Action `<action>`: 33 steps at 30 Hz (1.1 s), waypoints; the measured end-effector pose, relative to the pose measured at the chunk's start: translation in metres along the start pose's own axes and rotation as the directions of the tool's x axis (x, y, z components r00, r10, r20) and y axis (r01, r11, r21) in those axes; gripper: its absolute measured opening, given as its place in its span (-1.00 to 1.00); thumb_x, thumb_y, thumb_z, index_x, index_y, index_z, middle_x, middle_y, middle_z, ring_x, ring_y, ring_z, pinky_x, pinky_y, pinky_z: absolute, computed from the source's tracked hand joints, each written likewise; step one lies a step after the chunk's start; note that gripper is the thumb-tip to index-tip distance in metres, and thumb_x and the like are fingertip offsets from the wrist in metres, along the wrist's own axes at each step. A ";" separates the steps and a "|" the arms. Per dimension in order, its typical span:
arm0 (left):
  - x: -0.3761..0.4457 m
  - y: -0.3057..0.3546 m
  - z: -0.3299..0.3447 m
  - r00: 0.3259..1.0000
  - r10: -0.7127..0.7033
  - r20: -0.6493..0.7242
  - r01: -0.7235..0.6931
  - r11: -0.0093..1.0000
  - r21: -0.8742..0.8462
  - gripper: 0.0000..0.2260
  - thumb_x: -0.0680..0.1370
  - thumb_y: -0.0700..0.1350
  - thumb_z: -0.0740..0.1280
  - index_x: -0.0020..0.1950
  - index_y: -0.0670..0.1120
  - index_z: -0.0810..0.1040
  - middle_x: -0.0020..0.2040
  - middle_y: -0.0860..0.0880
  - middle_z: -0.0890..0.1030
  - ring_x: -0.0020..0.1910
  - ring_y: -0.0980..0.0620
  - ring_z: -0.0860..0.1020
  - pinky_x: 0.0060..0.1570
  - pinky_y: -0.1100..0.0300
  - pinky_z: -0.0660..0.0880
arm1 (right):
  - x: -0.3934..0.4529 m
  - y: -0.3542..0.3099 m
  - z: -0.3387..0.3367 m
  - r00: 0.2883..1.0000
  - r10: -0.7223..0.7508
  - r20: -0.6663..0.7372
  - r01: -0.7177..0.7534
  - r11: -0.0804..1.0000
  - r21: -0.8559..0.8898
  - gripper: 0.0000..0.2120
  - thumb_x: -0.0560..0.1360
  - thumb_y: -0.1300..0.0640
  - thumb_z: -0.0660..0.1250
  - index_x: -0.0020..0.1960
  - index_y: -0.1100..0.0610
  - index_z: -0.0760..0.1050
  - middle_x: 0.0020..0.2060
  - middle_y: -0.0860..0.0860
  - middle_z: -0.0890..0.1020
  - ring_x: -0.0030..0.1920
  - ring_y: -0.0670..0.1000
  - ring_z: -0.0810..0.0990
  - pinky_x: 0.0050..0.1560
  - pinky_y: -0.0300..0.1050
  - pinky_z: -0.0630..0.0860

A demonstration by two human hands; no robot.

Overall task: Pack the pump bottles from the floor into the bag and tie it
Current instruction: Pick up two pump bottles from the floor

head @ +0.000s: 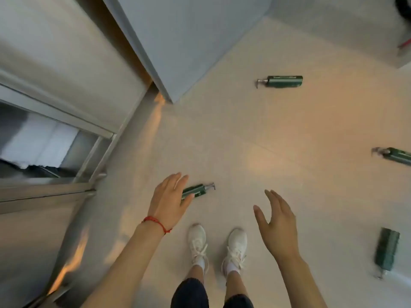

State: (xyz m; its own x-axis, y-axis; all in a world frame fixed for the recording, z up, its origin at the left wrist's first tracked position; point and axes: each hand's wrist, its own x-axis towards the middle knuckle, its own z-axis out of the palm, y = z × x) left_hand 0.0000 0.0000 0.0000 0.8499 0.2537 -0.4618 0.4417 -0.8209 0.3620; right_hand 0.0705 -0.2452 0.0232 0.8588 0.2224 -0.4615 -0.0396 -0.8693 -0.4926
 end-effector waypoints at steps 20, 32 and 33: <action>0.209 -0.168 0.401 0.953 -0.087 0.292 0.061 0.994 0.095 -0.45 0.41 0.02 0.40 0.33 -0.09 0.32 0.27 -0.17 0.45 0.20 -0.17 0.42 0.16 -0.04 0.39 | 0.128 0.247 0.296 0.986 0.077 0.150 -0.065 0.994 -0.084 -0.53 0.49 -0.02 0.24 0.36 0.10 0.33 0.33 0.10 0.45 0.34 0.13 0.39 0.32 0.07 0.28; 0.195 -0.159 0.386 0.934 -0.309 0.178 0.356 0.821 -0.446 -0.67 0.25 -0.07 0.54 -0.04 -0.07 0.61 -0.17 -0.01 0.62 -0.23 0.07 0.58 -0.24 0.27 0.49 | 0.130 0.258 0.285 0.993 0.065 0.100 -0.063 0.998 -0.026 -0.53 0.50 -0.03 0.22 0.37 0.08 0.30 0.34 0.07 0.44 0.35 0.11 0.37 0.32 0.08 0.29; 0.187 -0.149 0.375 0.922 -0.325 0.212 0.387 0.738 -0.553 -0.72 0.26 -0.11 0.53 -0.07 -0.05 0.61 -0.19 0.03 0.63 -0.25 0.13 0.59 -0.29 0.34 0.47 | 0.127 0.253 0.277 0.993 0.074 0.097 -0.073 0.997 -0.015 -0.53 0.51 -0.03 0.22 0.37 0.07 0.30 0.35 0.07 0.43 0.35 0.11 0.37 0.32 0.07 0.28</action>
State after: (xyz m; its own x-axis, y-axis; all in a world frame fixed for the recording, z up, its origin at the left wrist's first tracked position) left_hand -0.0149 -0.0224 -0.4440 0.5794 0.3921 -0.7145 0.8135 -0.2242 0.5366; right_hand 0.0279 -0.3145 -0.3641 0.7999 0.1992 -0.5661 -0.0941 -0.8900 -0.4462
